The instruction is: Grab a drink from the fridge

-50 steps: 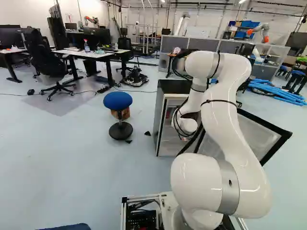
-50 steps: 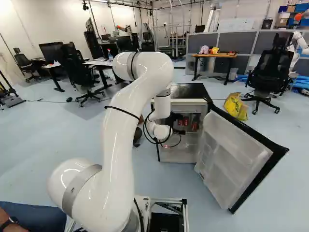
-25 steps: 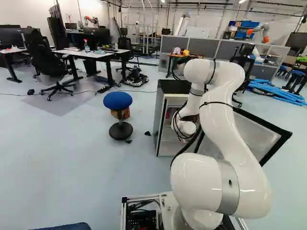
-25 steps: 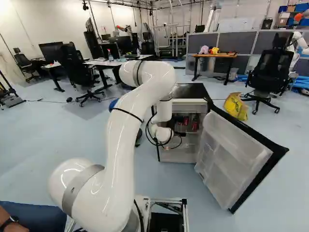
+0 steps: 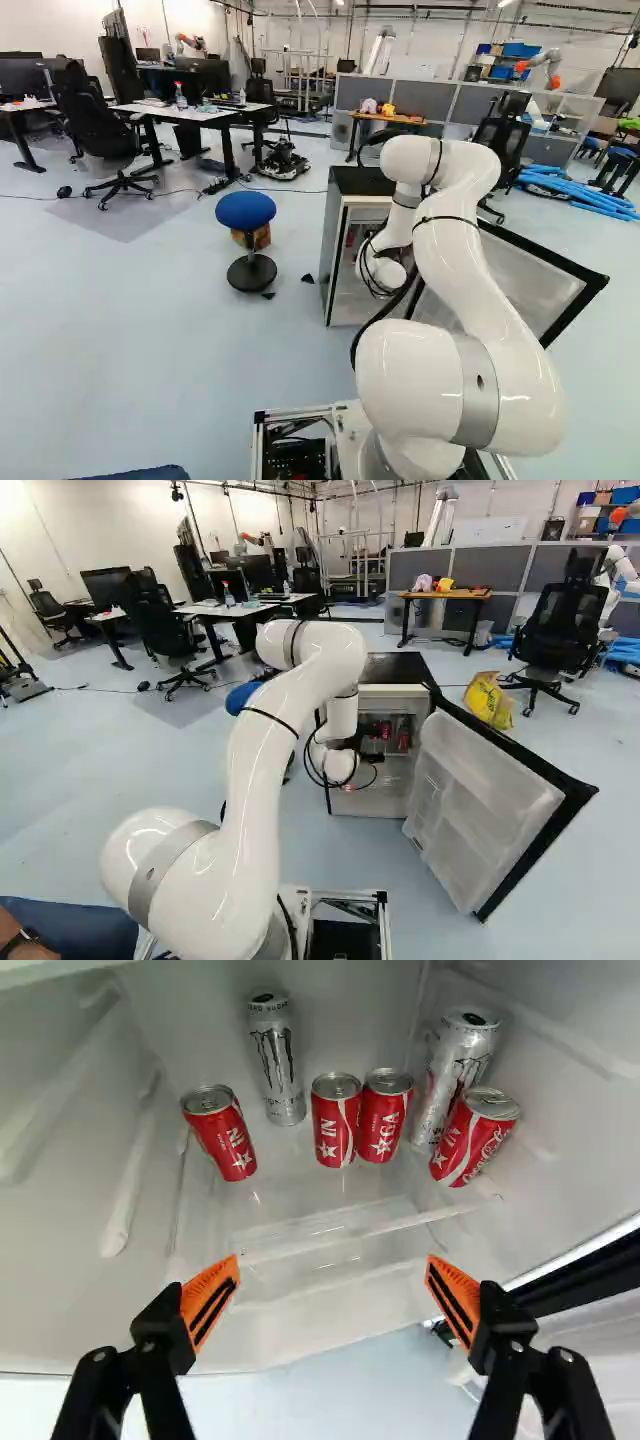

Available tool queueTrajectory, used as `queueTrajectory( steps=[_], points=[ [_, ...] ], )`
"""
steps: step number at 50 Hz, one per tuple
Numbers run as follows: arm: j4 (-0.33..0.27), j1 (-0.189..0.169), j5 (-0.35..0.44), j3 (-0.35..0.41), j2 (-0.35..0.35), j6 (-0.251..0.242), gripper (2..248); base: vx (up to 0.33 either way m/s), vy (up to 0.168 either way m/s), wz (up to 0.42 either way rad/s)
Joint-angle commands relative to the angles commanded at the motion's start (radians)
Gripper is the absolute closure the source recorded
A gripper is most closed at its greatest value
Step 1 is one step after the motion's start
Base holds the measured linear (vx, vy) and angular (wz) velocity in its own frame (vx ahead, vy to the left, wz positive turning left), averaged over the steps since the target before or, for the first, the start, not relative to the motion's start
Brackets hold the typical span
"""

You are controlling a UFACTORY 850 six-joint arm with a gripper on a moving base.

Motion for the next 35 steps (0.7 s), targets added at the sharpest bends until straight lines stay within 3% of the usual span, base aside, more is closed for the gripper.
queueTrajectory(
  steps=[35],
  points=[
    [-0.049, -0.003, 0.199, -0.104, -0.123, 0.000, 3, 0.000, 0.000, 0.000]
  ],
)
